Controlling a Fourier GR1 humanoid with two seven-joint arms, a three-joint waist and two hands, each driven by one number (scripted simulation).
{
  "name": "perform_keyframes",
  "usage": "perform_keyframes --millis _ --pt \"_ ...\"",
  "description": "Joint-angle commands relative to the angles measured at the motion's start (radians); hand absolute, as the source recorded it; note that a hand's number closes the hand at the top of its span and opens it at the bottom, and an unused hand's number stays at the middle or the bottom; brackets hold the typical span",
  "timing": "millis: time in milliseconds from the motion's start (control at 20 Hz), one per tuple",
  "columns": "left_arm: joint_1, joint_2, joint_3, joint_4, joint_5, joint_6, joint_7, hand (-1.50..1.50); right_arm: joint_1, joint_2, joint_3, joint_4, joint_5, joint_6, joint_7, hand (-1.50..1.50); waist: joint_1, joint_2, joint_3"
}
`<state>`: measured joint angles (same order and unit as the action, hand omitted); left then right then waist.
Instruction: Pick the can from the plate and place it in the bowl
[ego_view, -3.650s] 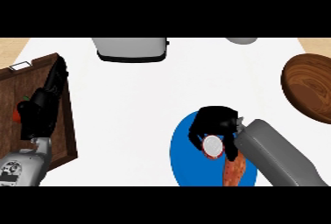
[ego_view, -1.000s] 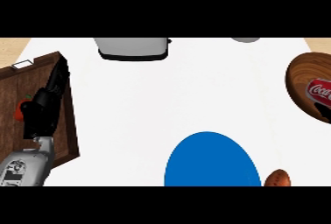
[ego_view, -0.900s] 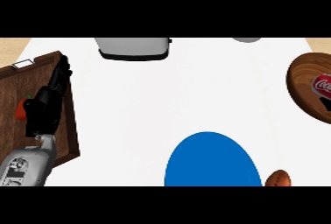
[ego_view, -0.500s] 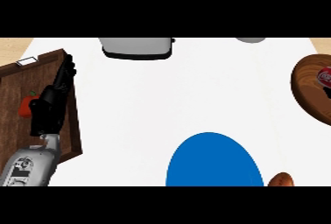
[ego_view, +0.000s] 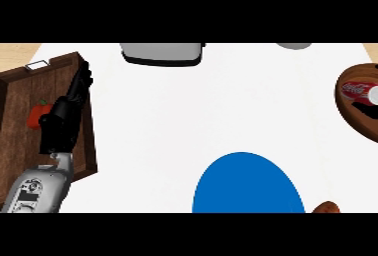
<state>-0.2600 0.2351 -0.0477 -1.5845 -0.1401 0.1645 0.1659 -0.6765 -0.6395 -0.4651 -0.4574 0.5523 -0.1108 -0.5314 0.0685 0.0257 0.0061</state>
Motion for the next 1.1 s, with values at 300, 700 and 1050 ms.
perform_keyframes --millis 300,700,1050 --pt "0.038 0.007 0.009 -0.074 0.019 -0.018 0.036 0.0 -0.043 -0.026 -0.123 0.182 -0.13 0.138 -0.249 -1.5 -0.006 -0.007 0.001" --pt "0.055 -0.009 0.006 -0.045 -0.003 -0.002 -0.006 0.0 -0.041 -0.222 -0.188 0.283 -0.189 0.388 -0.231 -1.5 -0.024 -0.005 0.001" --pt "0.046 0.013 0.04 -0.042 0.008 -0.016 -0.017 0.0 0.029 -0.3 -0.242 0.318 -0.251 0.58 -0.298 -1.5 -0.031 -0.007 0.001"
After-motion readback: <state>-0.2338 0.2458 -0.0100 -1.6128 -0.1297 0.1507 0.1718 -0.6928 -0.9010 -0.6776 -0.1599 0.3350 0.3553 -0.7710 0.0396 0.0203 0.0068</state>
